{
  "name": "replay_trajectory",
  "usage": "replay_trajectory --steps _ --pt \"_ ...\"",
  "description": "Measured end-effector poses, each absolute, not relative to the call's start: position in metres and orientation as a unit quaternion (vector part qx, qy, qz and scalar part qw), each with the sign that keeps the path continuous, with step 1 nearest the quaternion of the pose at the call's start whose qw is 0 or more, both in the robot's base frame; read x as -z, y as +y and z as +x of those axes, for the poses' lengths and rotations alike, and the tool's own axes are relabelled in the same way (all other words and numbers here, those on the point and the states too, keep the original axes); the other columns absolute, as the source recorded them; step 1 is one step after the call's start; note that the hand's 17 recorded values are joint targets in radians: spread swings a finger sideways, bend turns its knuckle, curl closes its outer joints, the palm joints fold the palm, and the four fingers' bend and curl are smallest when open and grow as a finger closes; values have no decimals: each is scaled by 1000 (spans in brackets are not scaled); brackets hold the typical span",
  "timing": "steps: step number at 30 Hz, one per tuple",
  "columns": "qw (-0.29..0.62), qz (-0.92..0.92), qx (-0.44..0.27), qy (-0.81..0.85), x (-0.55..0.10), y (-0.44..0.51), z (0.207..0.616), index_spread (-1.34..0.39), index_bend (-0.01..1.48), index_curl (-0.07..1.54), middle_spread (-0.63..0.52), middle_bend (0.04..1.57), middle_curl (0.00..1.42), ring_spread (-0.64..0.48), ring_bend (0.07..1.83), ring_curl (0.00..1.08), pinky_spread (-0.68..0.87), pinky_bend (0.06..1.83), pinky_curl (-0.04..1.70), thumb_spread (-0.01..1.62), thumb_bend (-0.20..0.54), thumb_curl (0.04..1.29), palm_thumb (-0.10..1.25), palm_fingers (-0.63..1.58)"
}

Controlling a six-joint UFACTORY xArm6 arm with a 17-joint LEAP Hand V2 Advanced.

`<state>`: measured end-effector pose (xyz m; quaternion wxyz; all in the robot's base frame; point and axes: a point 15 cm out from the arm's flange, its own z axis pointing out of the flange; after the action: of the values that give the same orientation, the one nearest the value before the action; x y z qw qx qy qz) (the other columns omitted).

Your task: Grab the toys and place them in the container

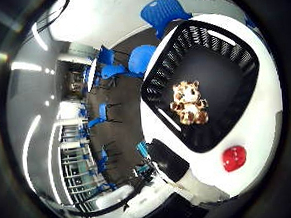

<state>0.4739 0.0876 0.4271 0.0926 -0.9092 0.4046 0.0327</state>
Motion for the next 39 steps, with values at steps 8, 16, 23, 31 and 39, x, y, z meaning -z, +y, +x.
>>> replay_trajectory --steps 8,16,23,31,39 --pt "78 -887 -15 455 -446 3 447 -389 151 256 48 232 347 255 401 259 547 620 432 1156 -22 297 465 51" --pt "40 -860 -51 507 -394 -58 417 -382 158 262 96 194 330 237 356 248 506 585 367 1143 -21 284 440 24" --pt "34 -848 -32 527 -348 -80 419 -372 156 259 110 193 323 236 346 250 495 588 339 1124 -20 285 438 22" --pt "24 -837 -36 545 -292 -83 418 -371 154 257 112 197 321 236 341 253 493 598 320 1108 -22 283 436 25" --pt "7 -827 -41 560 -224 -86 424 -371 153 255 111 194 321 237 343 257 491 597 304 1103 -22 287 450 34"
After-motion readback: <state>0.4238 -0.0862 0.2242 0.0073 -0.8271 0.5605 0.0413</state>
